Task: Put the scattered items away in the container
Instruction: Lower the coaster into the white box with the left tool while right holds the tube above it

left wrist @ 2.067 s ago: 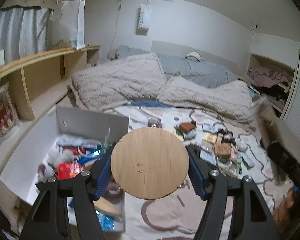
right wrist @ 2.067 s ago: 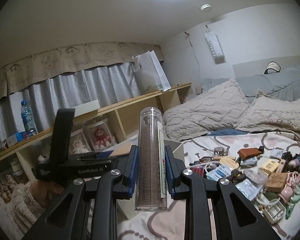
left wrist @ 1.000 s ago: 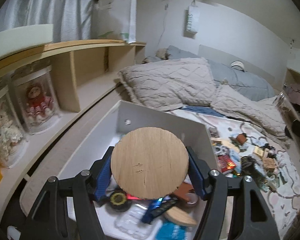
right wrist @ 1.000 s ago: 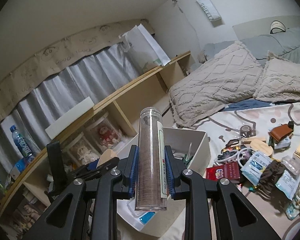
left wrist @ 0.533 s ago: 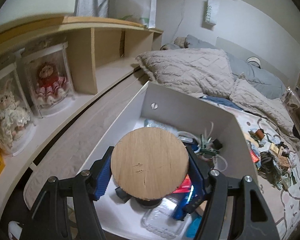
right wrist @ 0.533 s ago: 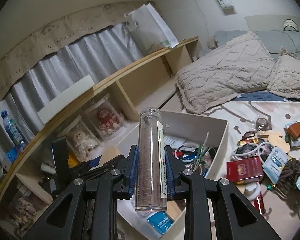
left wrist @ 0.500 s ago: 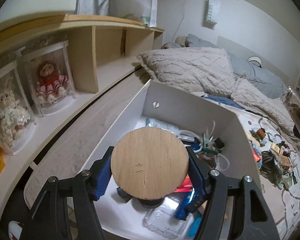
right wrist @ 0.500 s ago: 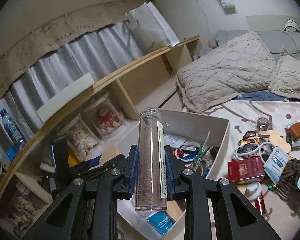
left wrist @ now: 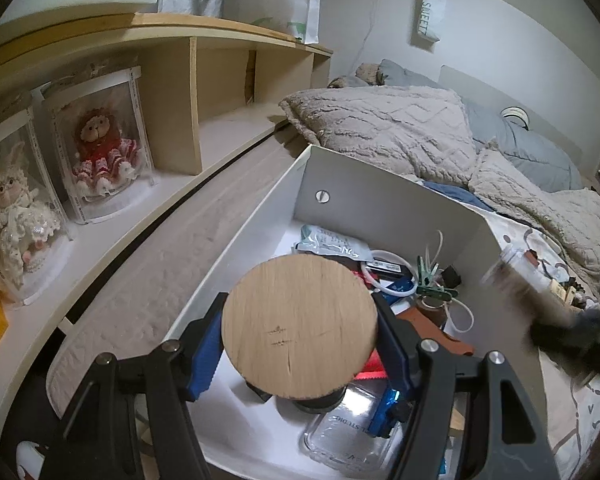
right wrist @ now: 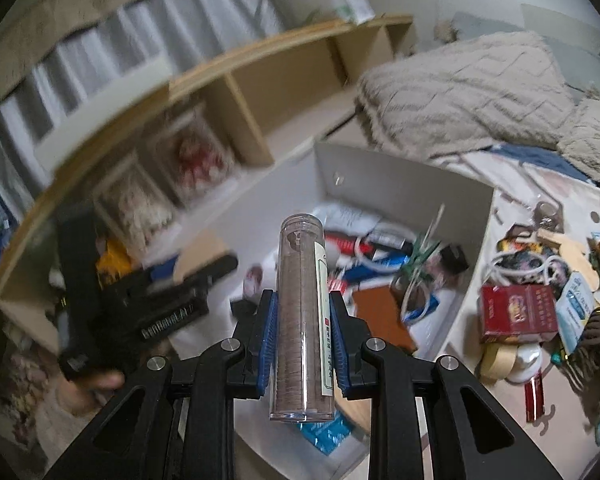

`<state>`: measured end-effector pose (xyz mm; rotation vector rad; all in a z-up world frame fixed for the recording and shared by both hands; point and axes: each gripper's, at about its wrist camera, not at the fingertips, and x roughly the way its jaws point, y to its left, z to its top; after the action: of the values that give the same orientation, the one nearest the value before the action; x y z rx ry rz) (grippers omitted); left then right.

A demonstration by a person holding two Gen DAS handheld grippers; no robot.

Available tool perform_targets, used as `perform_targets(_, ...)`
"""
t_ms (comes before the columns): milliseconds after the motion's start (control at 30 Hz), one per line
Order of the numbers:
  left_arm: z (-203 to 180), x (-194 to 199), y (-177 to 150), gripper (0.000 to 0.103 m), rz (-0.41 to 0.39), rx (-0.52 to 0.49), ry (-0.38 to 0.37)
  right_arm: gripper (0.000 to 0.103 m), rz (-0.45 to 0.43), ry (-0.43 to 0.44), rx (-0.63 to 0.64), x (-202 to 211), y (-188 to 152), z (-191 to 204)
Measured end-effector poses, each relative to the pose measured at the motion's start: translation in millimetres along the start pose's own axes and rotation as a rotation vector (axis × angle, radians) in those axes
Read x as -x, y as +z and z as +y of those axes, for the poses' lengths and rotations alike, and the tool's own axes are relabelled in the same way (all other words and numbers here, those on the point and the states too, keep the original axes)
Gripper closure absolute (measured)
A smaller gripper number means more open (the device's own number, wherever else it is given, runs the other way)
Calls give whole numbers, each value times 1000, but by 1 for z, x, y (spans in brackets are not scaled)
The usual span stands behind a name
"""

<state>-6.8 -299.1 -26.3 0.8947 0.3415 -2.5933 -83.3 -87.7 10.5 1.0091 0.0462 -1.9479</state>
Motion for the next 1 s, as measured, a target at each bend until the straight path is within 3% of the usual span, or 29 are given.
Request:
perform_targets(200, -4, 10, 4, 36, -25, -5, -18, 77, 145, -32, 30, -34, -11, 7)
perform_targets(533, -7, 15, 6, 36, -31, -12, -30, 77, 370, 10, 60, -78, -20, 18)
perform_targets(667, -5, 13, 5, 36, -26, -4, -27, 77, 407, 25, 85, -90, -23, 23)
perform_targets(1000, -11, 10, 2, 36, -12, -24, -28, 77, 439, 98, -10, -92, -24, 9)
